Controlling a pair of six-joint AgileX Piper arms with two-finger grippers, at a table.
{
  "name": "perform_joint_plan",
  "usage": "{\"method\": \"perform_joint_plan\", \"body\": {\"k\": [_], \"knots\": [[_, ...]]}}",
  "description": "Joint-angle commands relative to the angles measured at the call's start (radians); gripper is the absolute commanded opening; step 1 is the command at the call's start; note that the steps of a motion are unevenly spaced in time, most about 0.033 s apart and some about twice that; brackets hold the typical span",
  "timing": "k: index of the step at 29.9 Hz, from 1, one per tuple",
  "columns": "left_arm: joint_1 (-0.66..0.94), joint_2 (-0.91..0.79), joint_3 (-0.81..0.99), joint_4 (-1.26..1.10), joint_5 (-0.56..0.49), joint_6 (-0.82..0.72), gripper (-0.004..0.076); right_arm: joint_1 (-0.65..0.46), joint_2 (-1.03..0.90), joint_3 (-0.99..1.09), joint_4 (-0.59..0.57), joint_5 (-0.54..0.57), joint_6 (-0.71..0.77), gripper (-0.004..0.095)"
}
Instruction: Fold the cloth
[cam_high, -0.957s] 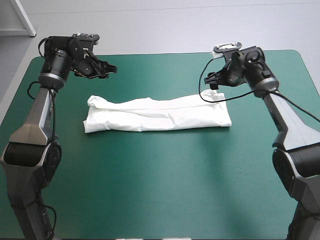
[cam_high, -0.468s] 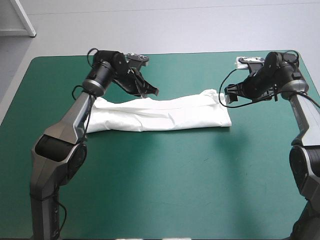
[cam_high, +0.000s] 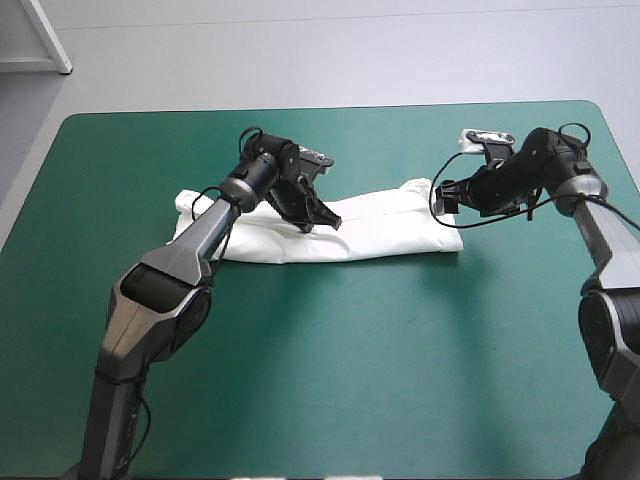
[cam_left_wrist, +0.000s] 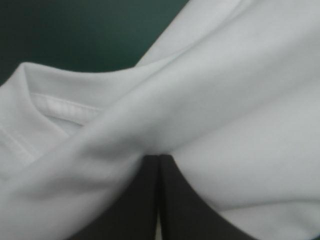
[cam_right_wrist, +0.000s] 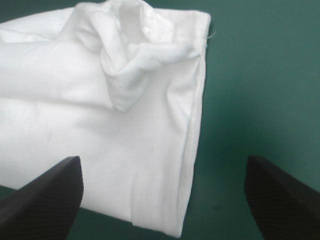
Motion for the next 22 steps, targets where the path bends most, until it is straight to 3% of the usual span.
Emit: {"method": "perform_joint_plan", "body": {"k": [1,6,16,19,22], "knots": [[-0.007,-0.043,-0.022,0.005,0.050,-0.013,-0.0008,-0.010,-0.045,-0.022,0.055,-0.060,-0.039,0.0809],[-0.007,-0.025,-0.022,0.002,0.050,-0.039,-0.0008,-0.010,0.001,-0.022,0.078,-0.092,-0.044,0.0808],[-0.007,-0.024,-0.022,-0.032,0.050,-0.039,-0.0008,-0.008,0.129,-0.022,0.266,-0.088,-0.069,0.0805],[-0.007,-0.026,-0.022,-0.032,0.050,-0.039,-0.0008,-0.001,0.144,-0.020,0.300,-0.053,-0.071,0.0749],[-0.007,-0.026,-0.022,-0.032,0.050,-0.039,-0.0008,0.026,0.144,-0.016,0.289,-0.043,-0.069,0.0631]]}}
